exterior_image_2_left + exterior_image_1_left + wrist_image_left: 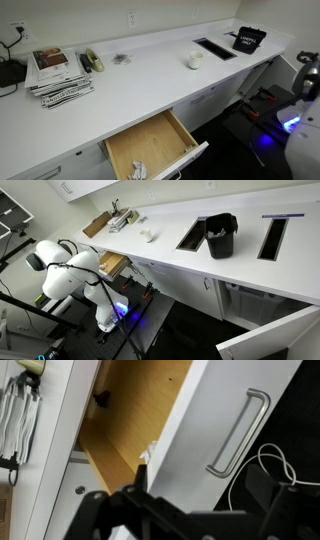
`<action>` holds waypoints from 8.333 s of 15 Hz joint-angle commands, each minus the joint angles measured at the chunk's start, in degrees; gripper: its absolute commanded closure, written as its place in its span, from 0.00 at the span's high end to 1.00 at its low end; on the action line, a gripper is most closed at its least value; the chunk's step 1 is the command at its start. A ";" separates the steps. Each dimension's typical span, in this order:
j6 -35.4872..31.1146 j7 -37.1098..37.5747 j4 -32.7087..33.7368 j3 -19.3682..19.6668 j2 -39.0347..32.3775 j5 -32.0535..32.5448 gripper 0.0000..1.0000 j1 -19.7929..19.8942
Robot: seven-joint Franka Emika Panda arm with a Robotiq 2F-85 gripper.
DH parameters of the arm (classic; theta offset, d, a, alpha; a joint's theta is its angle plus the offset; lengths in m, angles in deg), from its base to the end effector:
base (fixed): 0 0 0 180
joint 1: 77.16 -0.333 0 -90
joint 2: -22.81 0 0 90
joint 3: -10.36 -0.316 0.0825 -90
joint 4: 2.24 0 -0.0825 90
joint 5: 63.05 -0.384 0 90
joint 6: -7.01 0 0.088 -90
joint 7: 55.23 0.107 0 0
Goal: Open the second drawer from the right, take the paper out of the drawer and place it in the black bin on the counter then close the drawer
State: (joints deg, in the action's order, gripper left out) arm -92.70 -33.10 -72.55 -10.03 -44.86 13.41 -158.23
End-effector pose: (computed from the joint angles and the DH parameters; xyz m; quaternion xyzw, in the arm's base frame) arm 0.0099 0.7026 0.0565 0.5058 0.7291 0.2320 0.3984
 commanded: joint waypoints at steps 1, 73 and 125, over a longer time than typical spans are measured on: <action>-9.95 -7.49 -13.24 0.73 11.73 -3.57 1.00 5.63; -55.96 -35.17 6.92 2.50 -7.93 -63.38 0.13 26.22; -32.18 51.25 -68.55 8.99 68.63 -23.94 0.01 35.95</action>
State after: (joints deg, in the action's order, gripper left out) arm -123.62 22.68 -139.13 1.77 20.83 -6.25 -127.60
